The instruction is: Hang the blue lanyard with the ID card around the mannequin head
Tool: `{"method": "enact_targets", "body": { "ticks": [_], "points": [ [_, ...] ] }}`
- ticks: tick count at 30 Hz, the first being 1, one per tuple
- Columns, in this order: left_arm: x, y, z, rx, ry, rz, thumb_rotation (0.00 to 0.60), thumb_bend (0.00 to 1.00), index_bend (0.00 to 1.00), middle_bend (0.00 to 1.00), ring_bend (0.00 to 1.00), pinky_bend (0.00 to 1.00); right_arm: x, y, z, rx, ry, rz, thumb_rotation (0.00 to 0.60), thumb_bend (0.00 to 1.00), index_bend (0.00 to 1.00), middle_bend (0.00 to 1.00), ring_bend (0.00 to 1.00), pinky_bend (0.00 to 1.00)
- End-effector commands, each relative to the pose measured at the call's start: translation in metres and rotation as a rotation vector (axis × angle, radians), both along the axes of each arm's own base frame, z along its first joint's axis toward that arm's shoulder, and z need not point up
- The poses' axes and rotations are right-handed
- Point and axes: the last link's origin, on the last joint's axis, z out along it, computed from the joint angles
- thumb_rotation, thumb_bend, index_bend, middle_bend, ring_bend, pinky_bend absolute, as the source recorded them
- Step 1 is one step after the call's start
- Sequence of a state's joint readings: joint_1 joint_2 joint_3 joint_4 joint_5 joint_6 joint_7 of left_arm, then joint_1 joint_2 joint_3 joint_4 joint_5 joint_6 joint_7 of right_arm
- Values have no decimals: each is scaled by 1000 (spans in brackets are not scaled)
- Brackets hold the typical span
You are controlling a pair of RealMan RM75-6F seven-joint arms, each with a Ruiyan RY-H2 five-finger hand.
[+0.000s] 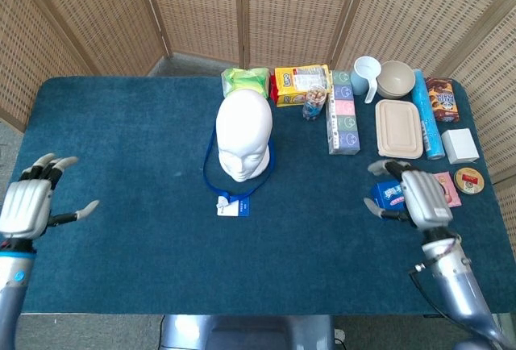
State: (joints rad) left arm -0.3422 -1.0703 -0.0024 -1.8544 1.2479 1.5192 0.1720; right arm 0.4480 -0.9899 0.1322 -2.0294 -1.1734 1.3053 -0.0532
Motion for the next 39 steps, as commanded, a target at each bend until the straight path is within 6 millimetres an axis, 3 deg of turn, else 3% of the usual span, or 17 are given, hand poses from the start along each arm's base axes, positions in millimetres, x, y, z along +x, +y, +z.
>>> {"method": "enact_targets", "body": {
  "ticks": [1,4,11,19,39],
  "points": [
    [-13,-26,5,6,-9,30,273,145,186,256,125,228,-13,24,-1,5,60,-22,517,294,344,382,347,336],
    [-24,-45,5,13,-21,76,256,145,195,255,125,227,-24,43,-1,1,116,-40,515,310,353,392,351,336],
    [-43,-81,8,50,-24,154,152,144,230,256,125,213,-43,77,2,-64,249,-80,513,343,370,401,368,336],
    [-49,-119,8,8,49,210,141,143,263,256,125,204,-60,107,6,-117,351,-127,512,343,381,411,369,336],
    [-36,-133,17,62,30,184,146,144,272,256,125,198,-72,122,17,-158,321,-144,514,343,398,417,372,336]
  ]
}}
